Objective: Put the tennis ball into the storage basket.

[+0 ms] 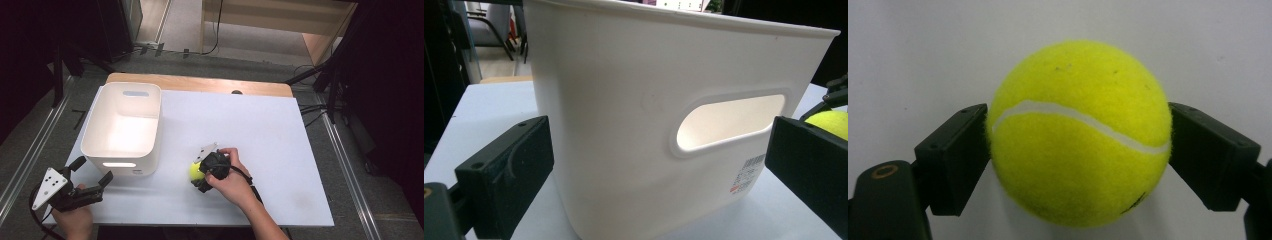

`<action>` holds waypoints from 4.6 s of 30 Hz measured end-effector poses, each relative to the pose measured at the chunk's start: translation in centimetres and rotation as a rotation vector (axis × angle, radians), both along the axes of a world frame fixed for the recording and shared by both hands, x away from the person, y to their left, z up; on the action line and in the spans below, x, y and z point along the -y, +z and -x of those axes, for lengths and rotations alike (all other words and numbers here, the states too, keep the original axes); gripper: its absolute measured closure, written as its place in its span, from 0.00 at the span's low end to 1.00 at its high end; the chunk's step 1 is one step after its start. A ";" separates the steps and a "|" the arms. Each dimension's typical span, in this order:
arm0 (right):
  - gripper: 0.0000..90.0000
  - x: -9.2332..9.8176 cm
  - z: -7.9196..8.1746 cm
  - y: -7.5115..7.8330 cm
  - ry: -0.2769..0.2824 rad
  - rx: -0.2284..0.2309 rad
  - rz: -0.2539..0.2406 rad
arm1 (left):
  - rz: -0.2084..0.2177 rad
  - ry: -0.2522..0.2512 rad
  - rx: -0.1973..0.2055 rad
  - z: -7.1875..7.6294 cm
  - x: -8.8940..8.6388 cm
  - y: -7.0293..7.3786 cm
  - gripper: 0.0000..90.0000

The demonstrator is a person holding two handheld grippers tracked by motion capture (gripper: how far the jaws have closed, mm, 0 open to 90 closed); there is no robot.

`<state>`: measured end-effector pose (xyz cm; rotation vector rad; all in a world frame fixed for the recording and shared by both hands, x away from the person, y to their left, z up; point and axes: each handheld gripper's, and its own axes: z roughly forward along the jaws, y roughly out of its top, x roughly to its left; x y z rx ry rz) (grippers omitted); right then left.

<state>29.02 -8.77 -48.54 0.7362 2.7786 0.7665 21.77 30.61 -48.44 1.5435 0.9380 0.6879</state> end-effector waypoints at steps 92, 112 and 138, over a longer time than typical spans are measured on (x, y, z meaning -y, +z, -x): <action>0.26 -3.6 -3.5 10.8 0.159 -0.028 -0.089 | -0.006 -0.007 -0.003 0.0 0.1 0.0 0.00; 0.26 -5.4 -4.2 13.0 0.189 -0.010 -0.099 | -0.004 -0.008 -0.003 0.0 0.1 0.0 0.00; 0.26 -7.8 -4.7 15.0 0.224 0.003 -0.115 | -0.005 -0.011 -0.006 0.0 0.0 0.0 0.00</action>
